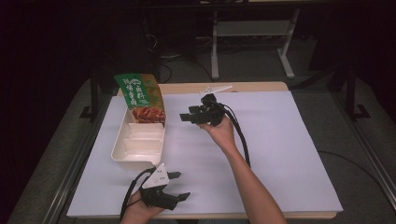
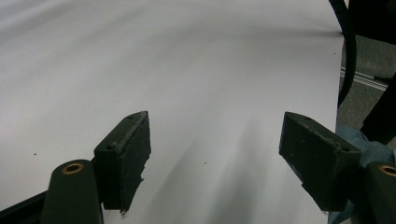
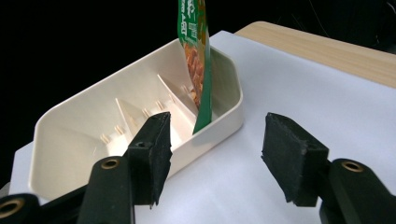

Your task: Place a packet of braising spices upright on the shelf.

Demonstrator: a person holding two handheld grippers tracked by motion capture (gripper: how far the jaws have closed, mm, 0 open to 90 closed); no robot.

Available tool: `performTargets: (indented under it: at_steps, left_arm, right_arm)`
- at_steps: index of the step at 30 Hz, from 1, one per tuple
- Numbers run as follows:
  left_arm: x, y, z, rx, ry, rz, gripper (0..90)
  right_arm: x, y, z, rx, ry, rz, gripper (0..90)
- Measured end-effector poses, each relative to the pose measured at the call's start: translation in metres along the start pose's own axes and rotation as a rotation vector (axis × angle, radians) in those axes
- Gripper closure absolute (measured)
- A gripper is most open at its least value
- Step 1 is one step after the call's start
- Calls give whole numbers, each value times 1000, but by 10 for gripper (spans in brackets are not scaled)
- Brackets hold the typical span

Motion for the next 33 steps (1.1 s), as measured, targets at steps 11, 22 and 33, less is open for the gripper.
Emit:
performTargets:
  at_steps: [11,22,33]
  left_arm:
    - [0,0,-1,-6,-1,2,239]
    - [0,-1,-2,-7,-4,0,239]
    - [0,-1,-3,-11,-5,0,237]
  right_arm:
    - [9,-1,-20,5,13,-10,366]
    - [19,-4,-41,12,25,-5,337]
    - [28,-5,-63,16,34,-3,327]
Point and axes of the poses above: each handheld gripper's, and its own axes: z roughly forward along the jaws, x roughly out of its underside, y roughly to its left, the point moved 3 cm from there along z, roughly forward along the jaws, and after that the axes turned 4 degrees about x, right-handed, at the moved point
